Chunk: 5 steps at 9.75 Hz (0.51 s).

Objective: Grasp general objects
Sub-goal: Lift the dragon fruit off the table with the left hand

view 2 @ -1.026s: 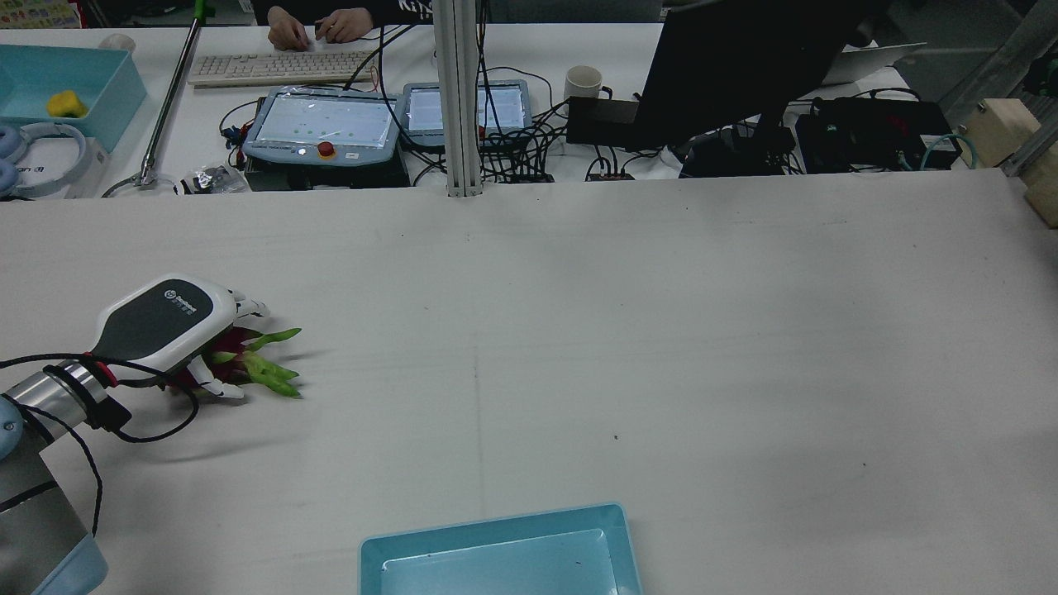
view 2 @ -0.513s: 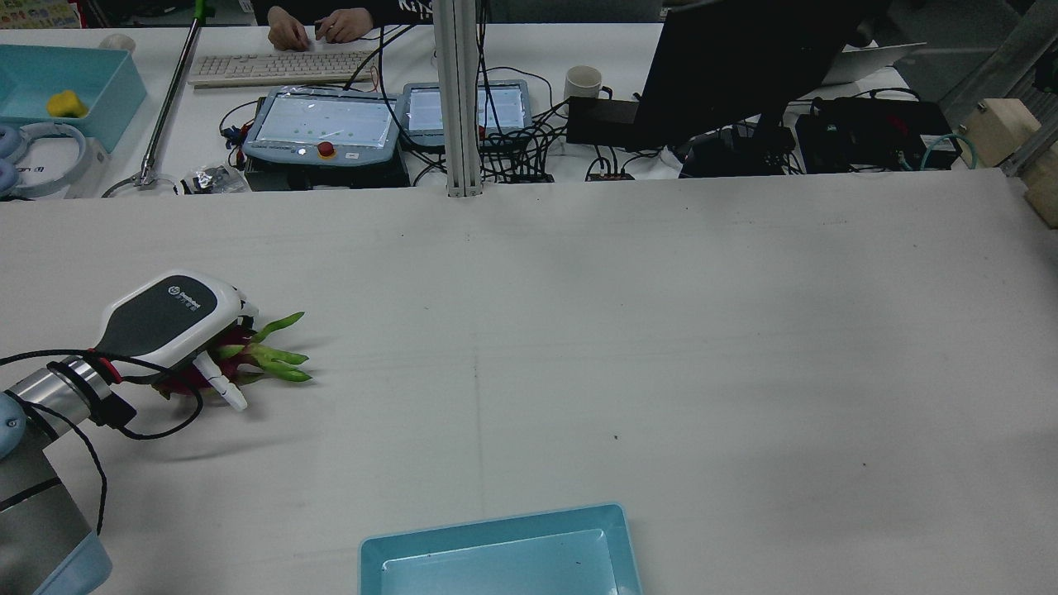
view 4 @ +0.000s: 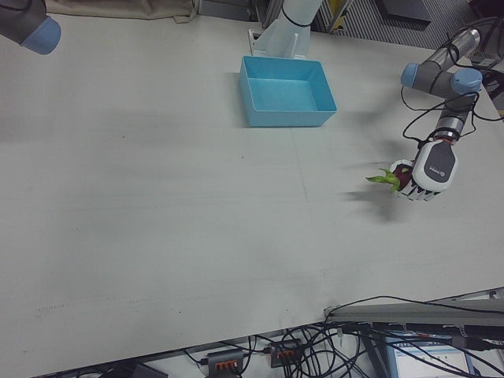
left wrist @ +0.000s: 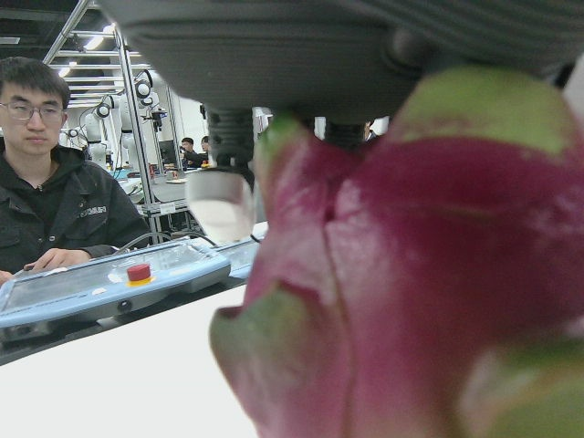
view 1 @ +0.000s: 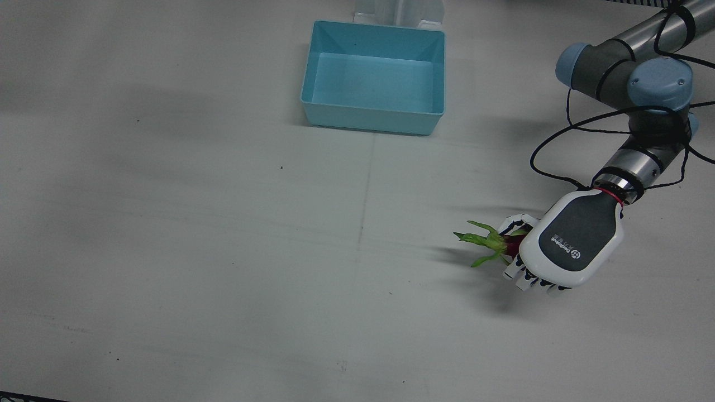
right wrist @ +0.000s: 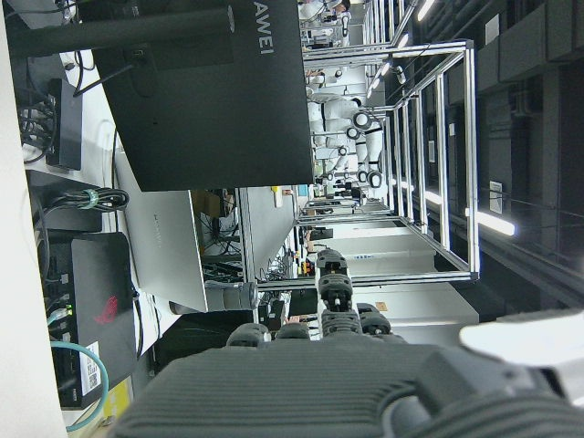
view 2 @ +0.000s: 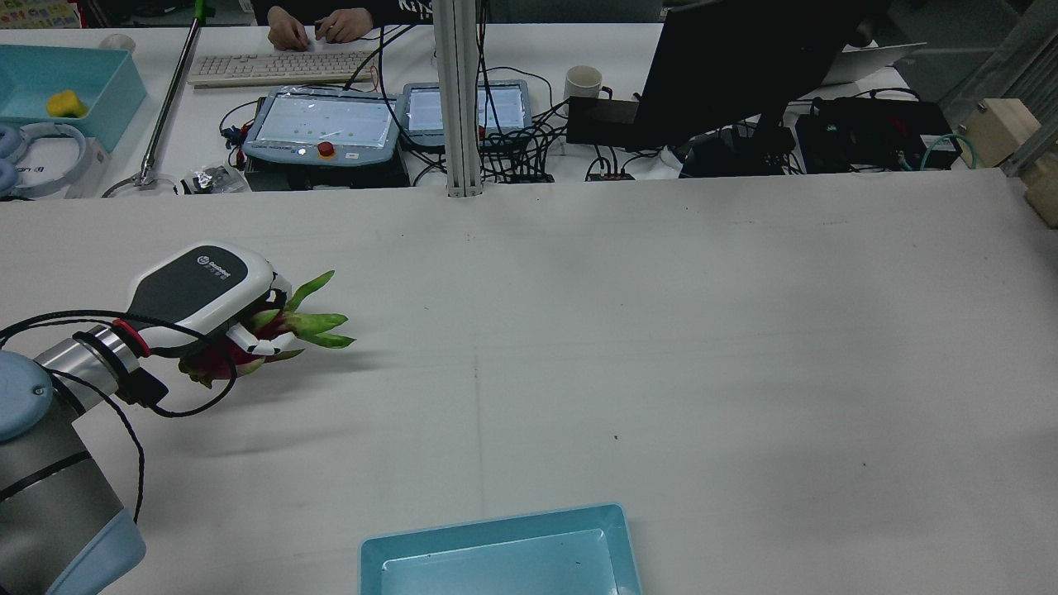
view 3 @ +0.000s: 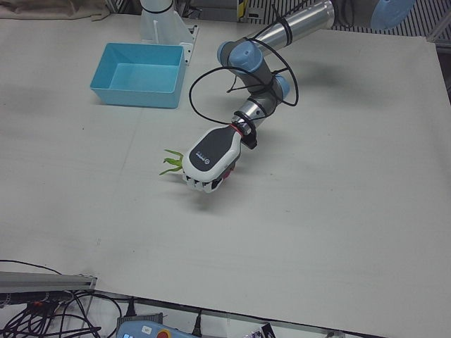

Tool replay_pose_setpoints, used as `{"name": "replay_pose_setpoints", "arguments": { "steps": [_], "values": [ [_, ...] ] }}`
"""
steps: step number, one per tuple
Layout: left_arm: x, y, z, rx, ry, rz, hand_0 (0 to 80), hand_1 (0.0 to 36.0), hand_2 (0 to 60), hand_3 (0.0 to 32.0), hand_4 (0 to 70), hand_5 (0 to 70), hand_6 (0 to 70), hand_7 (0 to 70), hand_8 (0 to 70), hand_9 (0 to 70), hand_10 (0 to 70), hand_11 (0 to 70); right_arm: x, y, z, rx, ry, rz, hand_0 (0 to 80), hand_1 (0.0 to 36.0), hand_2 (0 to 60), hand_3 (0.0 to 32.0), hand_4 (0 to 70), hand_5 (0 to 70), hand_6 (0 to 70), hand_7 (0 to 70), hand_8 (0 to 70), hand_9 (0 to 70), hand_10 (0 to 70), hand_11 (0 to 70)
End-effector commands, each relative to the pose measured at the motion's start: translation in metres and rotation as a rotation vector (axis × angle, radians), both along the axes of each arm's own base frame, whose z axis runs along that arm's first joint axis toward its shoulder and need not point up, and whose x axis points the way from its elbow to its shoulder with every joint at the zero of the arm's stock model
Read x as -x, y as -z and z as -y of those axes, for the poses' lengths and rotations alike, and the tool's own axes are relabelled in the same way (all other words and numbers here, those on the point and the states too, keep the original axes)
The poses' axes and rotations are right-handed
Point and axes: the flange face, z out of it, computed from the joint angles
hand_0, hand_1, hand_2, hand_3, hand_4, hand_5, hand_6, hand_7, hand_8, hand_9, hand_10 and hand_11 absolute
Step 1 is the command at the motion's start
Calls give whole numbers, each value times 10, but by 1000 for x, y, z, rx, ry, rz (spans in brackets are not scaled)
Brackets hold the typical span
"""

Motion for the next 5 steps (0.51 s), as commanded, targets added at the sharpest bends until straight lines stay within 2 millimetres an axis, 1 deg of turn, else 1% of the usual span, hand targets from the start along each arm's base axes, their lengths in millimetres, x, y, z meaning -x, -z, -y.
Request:
{"name": "replay_pose_setpoints", "arguments": {
  "steps": [1,2,3,4,5],
  "values": [
    [6,100,-13,-4,-53,-80,238,41,600,0,447,318,700,700,700,700,700,700,0,0,0,0,0,0,0,0,0,0,0,0,0,0,0,0,0,0],
    [10,134,-26,-3,-125,-127,275,22,600,0,416,302,700,700,700,700,700,700,0,0,0,0,0,0,0,0,0,0,0,0,0,0,0,0,0,0],
    [3,176,-29,34,-185,-171,320,18,600,0,469,322,700,700,700,700,700,700,0,0,0,0,0,0,0,0,0,0,0,0,0,0,0,0,0,0],
    [-12,215,-38,65,-257,-189,357,20,600,0,493,329,700,700,700,700,700,700,0,0,0,0,0,0,0,0,0,0,0,0,0,0,0,0,0,0],
    [-26,249,-53,89,-331,-195,369,14,600,0,501,334,700,700,700,700,700,700,0,0,0,0,0,0,0,0,0,0,0,0,0,0,0,0,0,0]
  ]
}}
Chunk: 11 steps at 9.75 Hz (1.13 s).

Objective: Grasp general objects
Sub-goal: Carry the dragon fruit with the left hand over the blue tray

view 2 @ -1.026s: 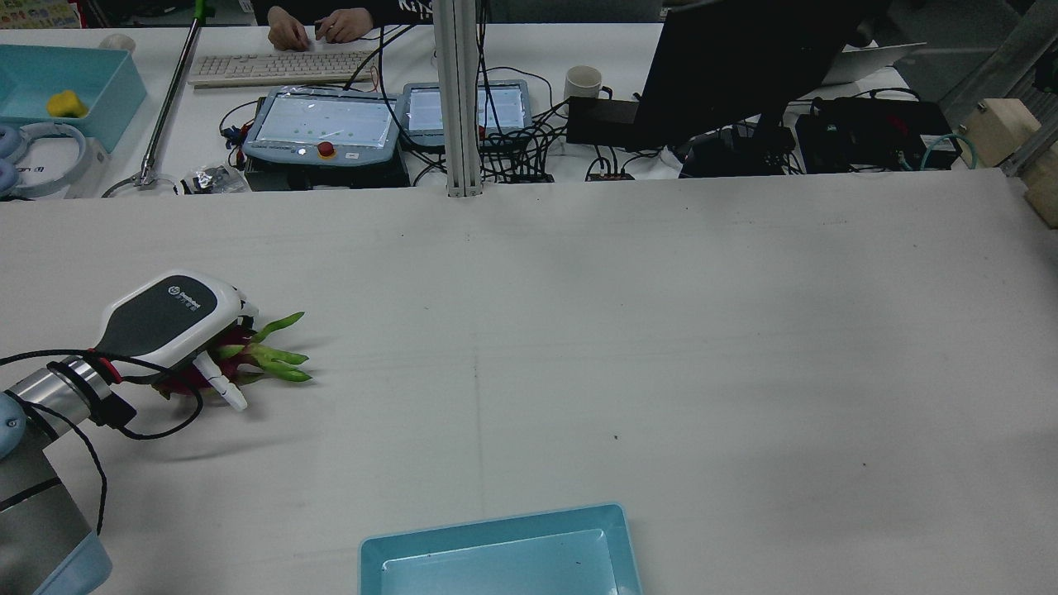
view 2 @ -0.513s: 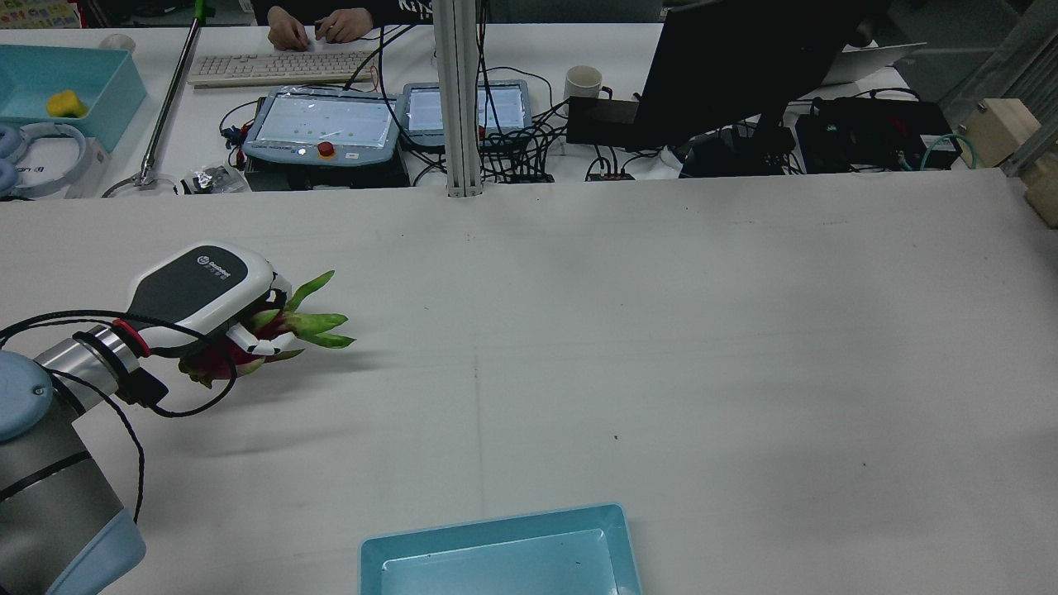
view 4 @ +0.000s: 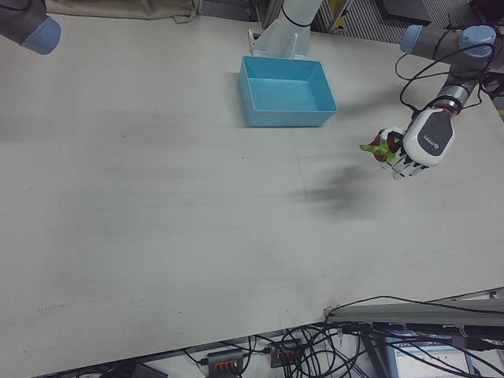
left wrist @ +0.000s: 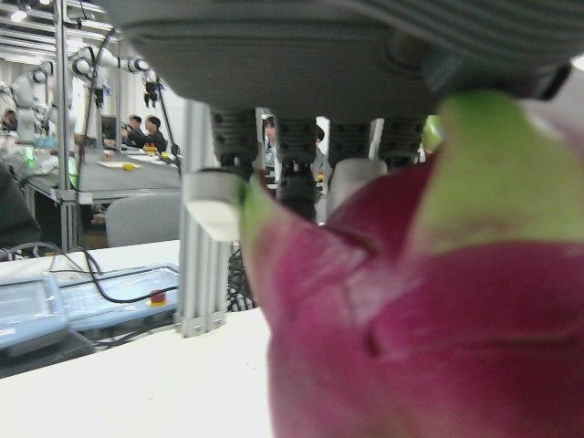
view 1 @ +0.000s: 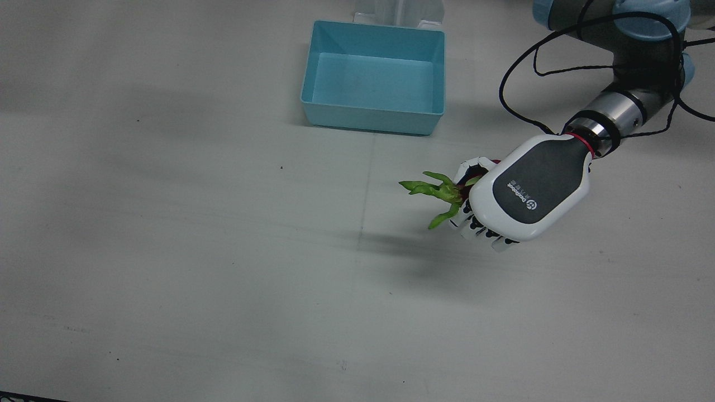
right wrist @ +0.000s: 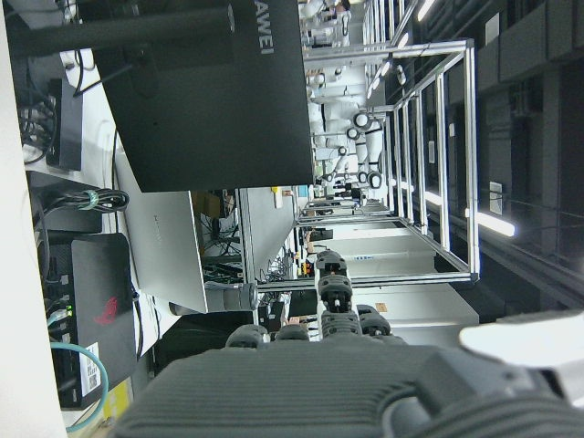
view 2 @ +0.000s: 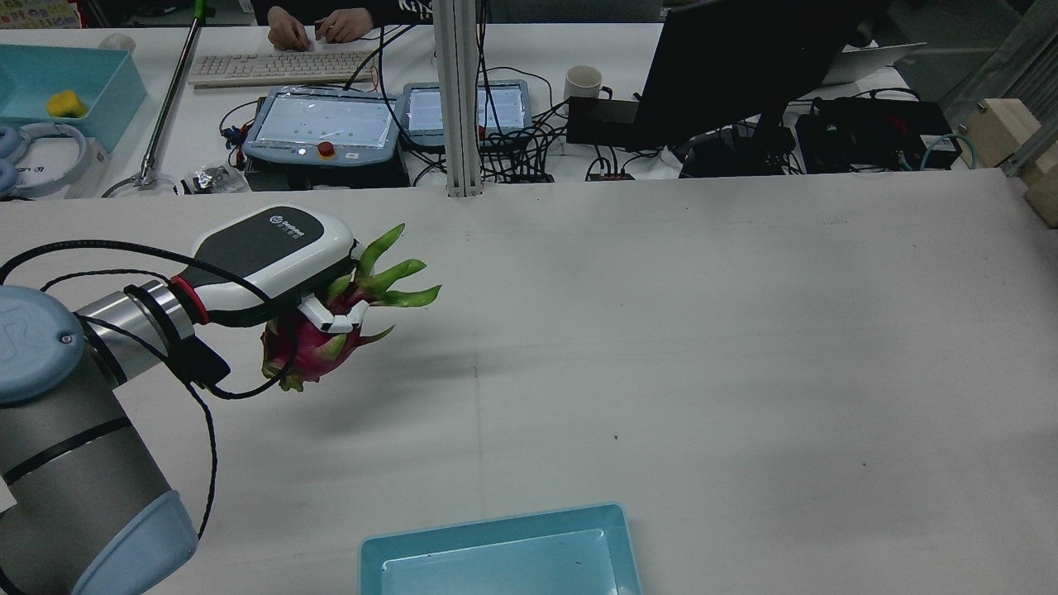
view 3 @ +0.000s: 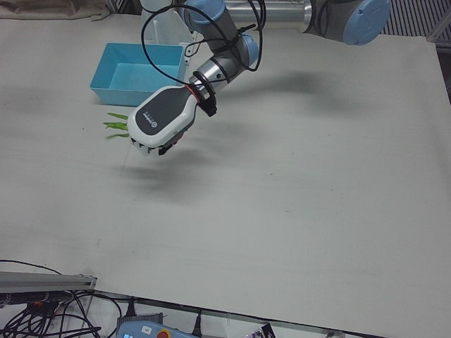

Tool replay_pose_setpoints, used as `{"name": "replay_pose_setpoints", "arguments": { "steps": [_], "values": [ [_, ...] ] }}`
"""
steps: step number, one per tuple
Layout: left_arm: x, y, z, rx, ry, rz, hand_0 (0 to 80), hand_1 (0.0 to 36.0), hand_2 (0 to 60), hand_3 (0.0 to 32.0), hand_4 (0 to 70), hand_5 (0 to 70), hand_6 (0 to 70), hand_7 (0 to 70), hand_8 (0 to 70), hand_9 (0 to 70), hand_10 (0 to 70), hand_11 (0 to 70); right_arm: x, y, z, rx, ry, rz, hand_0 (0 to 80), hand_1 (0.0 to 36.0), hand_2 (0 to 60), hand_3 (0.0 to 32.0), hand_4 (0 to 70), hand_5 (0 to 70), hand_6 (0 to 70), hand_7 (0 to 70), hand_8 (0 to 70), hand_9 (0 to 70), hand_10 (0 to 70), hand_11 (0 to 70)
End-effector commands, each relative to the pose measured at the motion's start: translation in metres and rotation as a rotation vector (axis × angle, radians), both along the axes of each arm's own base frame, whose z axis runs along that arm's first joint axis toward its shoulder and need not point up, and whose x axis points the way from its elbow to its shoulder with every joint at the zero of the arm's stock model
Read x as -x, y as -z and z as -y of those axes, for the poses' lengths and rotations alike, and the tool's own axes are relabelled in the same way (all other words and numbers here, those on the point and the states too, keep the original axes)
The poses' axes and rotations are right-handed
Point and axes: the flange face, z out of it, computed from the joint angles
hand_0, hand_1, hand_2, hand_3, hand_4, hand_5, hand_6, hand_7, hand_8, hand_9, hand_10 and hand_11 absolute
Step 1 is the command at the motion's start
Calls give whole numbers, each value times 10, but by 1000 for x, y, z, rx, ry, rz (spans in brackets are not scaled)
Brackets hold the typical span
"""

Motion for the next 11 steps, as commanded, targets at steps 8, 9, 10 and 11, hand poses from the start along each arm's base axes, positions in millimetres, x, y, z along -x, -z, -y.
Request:
{"name": "replay_pose_setpoints", "arguments": {
  "steps": [8,9,10,11],
  "values": [
    [-102,227,-156,206,-467,-13,417,7,595,0,655,381,700,700,700,700,700,700,1,-2,0,3,2,0,0,0,0,0,0,0,0,0,0,0,0,0],
    [-116,206,-168,230,-494,22,438,0,455,0,616,364,700,700,700,700,700,700,1,-2,0,5,2,0,0,0,0,0,0,0,0,0,0,0,0,0],
    [-124,180,-171,254,-501,56,447,0,314,0,595,338,700,700,700,700,700,700,1,-2,0,4,1,1,0,0,0,0,0,0,0,0,0,0,0,0],
    [-128,168,-173,258,-529,72,460,0,138,0,567,288,700,700,700,700,700,700,1,-2,0,3,1,1,0,0,0,0,0,0,0,0,0,0,0,0]
  ]
}}
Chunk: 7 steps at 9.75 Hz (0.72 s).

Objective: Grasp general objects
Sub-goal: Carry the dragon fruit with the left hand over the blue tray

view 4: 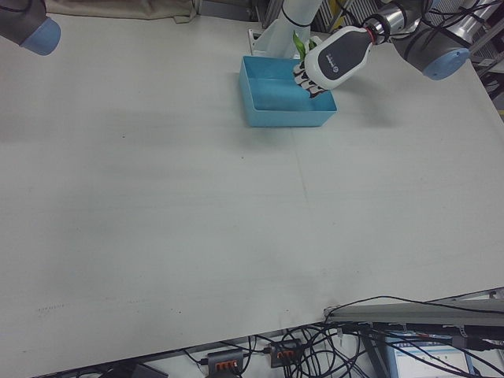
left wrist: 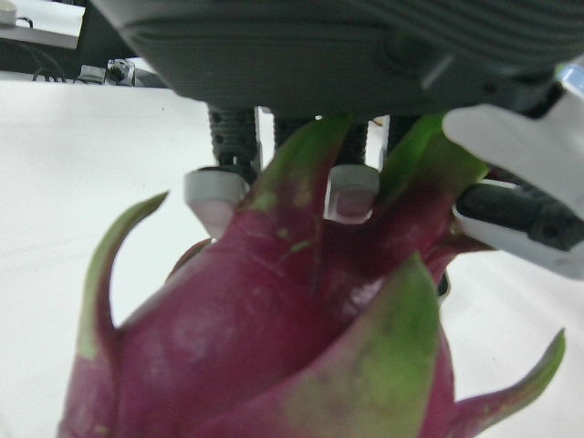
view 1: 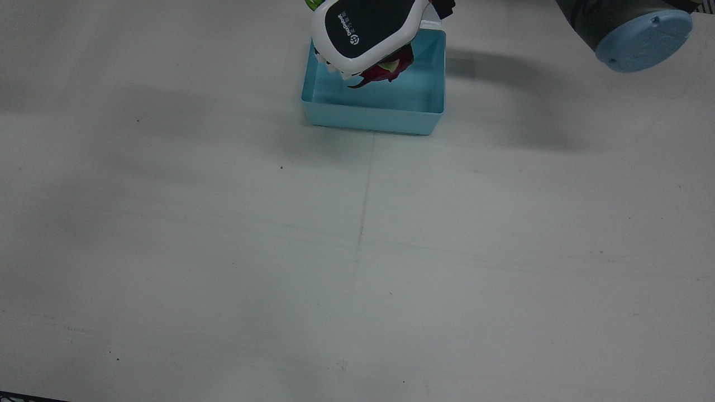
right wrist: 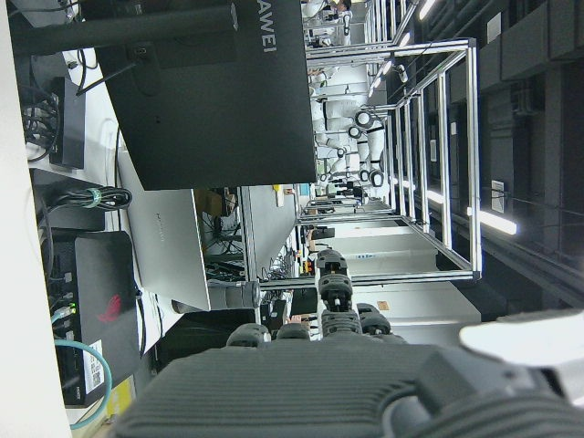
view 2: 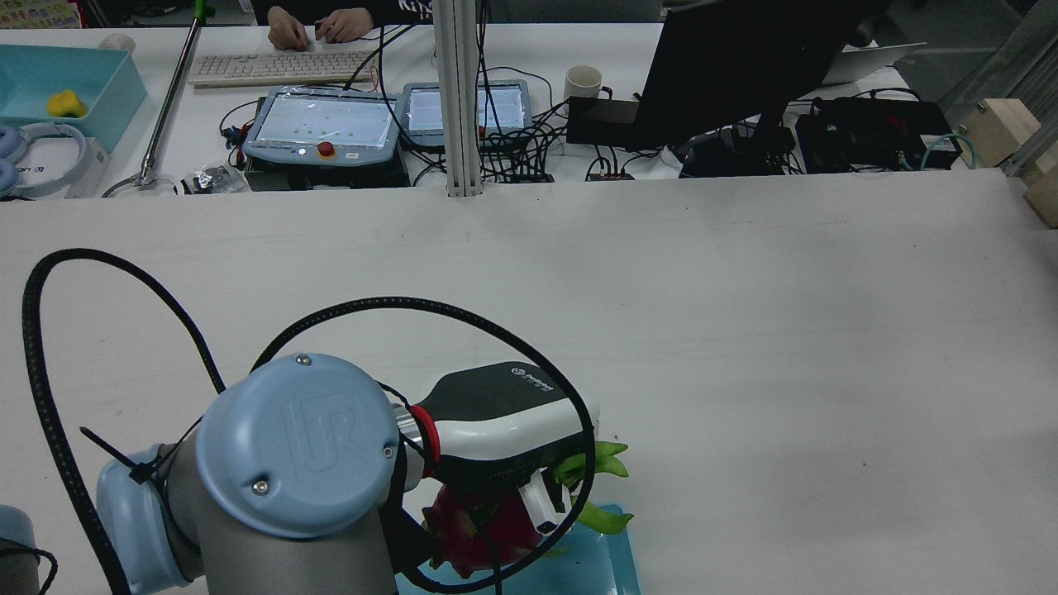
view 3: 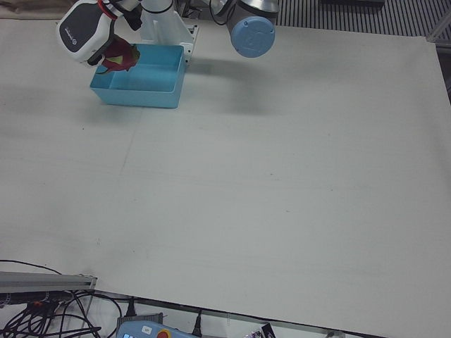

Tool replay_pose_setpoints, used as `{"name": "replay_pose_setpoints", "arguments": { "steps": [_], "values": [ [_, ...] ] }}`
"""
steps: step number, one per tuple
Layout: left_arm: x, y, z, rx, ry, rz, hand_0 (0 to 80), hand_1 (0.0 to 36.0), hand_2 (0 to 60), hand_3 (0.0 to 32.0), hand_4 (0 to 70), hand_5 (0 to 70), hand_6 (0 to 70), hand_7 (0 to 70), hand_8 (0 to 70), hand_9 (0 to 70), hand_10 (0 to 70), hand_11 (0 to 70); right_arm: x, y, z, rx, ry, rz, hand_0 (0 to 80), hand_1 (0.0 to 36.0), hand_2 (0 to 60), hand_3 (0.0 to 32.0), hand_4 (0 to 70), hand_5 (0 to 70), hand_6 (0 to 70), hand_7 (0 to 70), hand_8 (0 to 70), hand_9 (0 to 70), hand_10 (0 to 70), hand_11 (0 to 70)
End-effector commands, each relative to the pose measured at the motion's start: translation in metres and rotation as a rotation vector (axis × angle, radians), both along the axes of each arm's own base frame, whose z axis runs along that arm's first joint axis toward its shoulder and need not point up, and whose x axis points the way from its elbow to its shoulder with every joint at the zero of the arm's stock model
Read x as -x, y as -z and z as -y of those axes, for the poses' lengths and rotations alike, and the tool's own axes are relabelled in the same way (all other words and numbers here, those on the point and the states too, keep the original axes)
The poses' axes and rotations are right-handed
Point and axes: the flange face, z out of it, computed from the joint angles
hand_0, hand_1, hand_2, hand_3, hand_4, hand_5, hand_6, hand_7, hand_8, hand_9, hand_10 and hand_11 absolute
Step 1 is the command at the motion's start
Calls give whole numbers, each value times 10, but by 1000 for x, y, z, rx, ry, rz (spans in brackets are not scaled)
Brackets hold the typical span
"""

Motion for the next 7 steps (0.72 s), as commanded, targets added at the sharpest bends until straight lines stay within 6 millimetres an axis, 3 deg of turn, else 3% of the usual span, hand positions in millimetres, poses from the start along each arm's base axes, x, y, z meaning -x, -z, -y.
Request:
{"name": "replay_pose_setpoints", "arguments": {
  "steps": [1,2,3,4,5,7],
  "values": [
    [-19,-49,-16,18,-118,63,466,0,0,0,433,135,669,700,647,700,698,700,0,0,0,-1,0,1,0,0,0,0,0,0,0,0,0,0,0,0],
    [-19,-52,-18,18,-144,72,469,16,0,0,294,7,246,465,277,254,239,342,0,0,0,-1,0,1,0,0,0,0,0,0,0,0,0,0,0,0],
    [-15,-53,-20,25,-146,87,466,37,0,0,158,0,51,208,90,28,15,23,0,0,0,1,0,1,0,0,0,0,0,0,0,0,0,0,0,0],
    [-14,-54,-23,26,-167,95,462,36,0,0,41,0,0,99,50,5,0,0,0,0,0,-1,0,1,0,0,0,0,0,0,0,0,0,0,0,0],
    [-14,-54,-24,22,-184,96,463,40,0,0,0,0,0,49,27,0,0,0,0,0,0,1,0,0,0,0,0,0,0,0,0,0,0,0,0,0],
    [-19,-54,-21,24,-180,89,457,31,0,0,0,0,0,0,6,0,0,0,0,0,0,1,0,0,0,0,0,0,0,0,0,0,0,0,0,0]
  ]
}}
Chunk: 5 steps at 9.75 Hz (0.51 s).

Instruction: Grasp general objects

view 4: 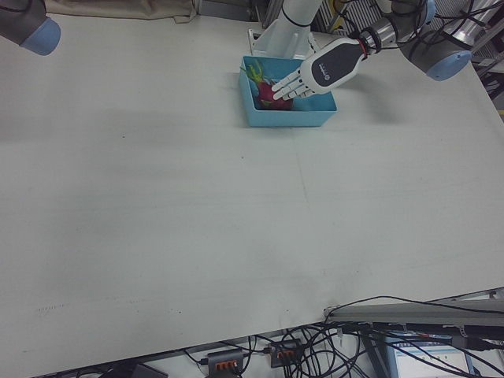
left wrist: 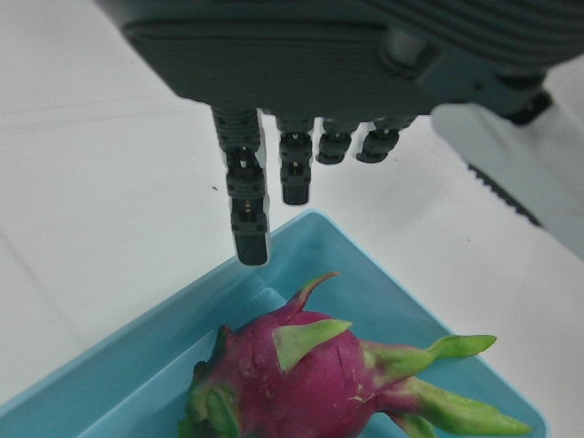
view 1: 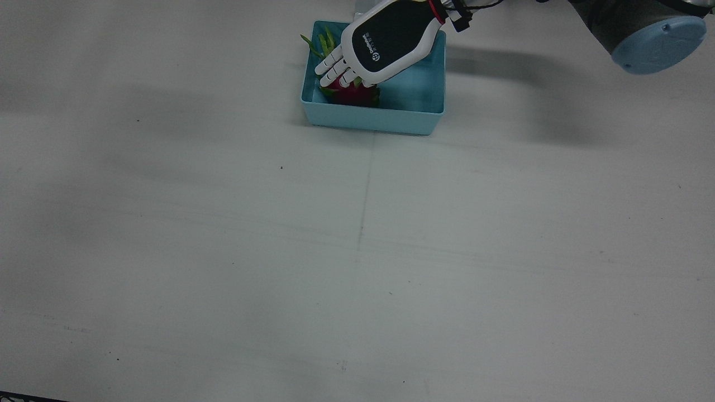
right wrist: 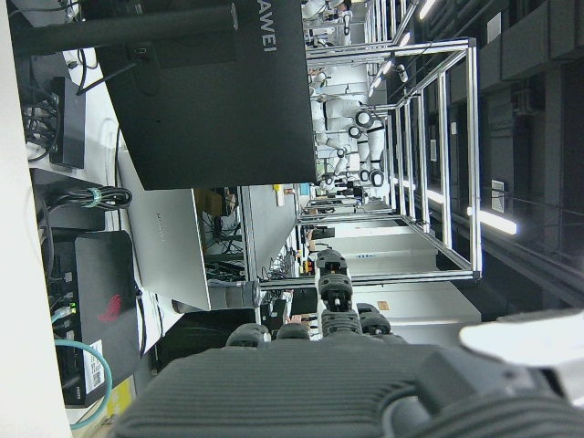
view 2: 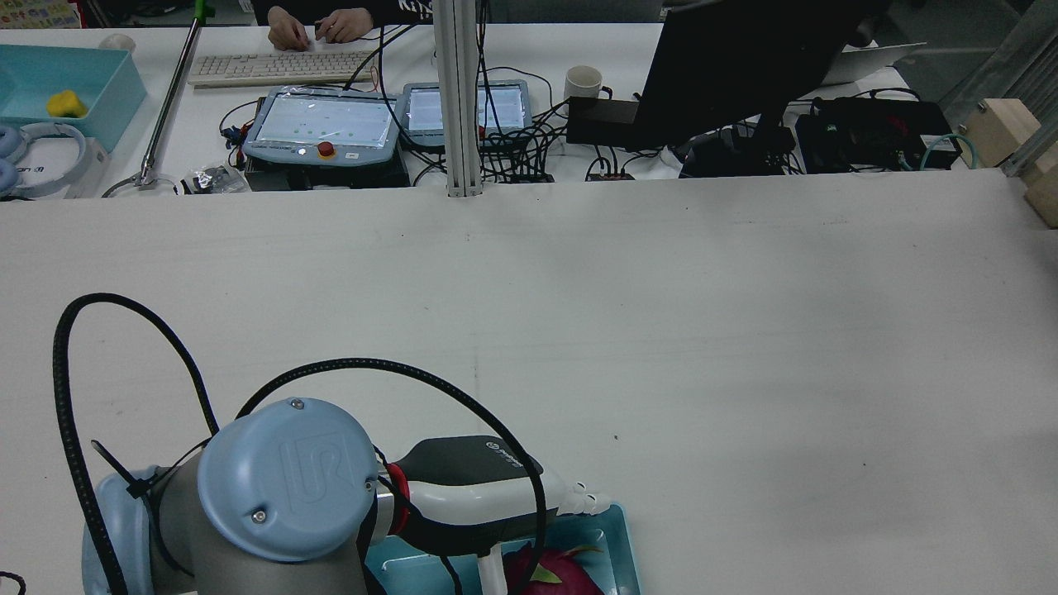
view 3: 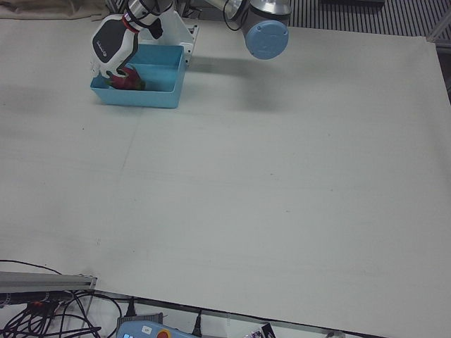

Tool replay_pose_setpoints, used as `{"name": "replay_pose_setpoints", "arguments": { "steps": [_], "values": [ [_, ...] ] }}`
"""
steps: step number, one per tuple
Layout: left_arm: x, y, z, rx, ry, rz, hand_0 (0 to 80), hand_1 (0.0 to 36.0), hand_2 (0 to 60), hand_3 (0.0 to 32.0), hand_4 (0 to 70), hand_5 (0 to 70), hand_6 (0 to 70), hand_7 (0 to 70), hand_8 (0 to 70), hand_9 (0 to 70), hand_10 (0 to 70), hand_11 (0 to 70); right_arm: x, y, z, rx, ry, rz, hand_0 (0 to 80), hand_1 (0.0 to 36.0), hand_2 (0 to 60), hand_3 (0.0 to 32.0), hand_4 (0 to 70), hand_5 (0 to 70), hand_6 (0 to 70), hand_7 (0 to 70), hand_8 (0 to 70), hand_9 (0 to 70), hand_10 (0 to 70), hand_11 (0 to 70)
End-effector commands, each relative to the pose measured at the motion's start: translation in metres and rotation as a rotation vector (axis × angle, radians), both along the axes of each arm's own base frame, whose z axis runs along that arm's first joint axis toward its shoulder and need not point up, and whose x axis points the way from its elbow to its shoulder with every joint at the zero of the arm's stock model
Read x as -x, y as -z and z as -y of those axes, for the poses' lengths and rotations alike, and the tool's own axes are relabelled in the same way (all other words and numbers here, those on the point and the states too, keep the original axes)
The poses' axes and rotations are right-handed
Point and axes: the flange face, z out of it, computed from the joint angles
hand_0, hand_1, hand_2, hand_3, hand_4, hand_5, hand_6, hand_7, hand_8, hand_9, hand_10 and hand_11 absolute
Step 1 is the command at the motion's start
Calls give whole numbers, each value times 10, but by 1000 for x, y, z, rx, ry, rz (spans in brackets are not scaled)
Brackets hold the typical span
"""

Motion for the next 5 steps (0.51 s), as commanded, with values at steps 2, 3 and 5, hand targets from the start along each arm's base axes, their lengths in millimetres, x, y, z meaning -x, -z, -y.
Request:
{"name": "replay_pose_setpoints", "arguments": {
  "steps": [2,3,5],
  "values": [
    [-13,-3,28,-8,31,-27,457,26,0,0,0,0,0,10,8,0,0,0,0,0,0,1,0,-1,0,0,0,0,0,0,0,0,0,0,0,0],
    [-15,-16,78,-5,103,-24,453,22,0,0,0,0,0,22,9,0,0,0,0,0,0,-1,0,-1,0,0,0,0,0,0,0,0,0,0,0,0],
    [15,-27,150,55,218,-61,460,26,0,0,0,0,0,49,20,0,0,0,0,0,0,1,0,-1,0,0,0,0,0,0,0,0,0,0,0,0]
  ]
}}
